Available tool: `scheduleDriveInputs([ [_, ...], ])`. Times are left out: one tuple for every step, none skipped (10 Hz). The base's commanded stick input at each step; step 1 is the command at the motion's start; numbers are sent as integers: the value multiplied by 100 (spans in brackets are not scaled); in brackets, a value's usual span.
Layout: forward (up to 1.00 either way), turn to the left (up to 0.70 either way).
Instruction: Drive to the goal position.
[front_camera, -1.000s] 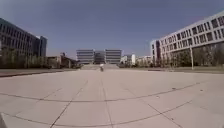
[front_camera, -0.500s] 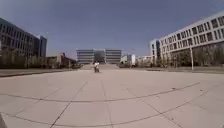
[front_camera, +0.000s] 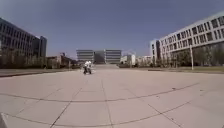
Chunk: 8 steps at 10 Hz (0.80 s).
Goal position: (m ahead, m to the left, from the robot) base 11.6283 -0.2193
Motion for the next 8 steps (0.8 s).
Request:
scheduleDriveInputs([
  [4,0],
  [4,0],
  [4,0],
  [4,0],
  [4,0],
  [4,0],
  [4,0],
  [4,0],
])
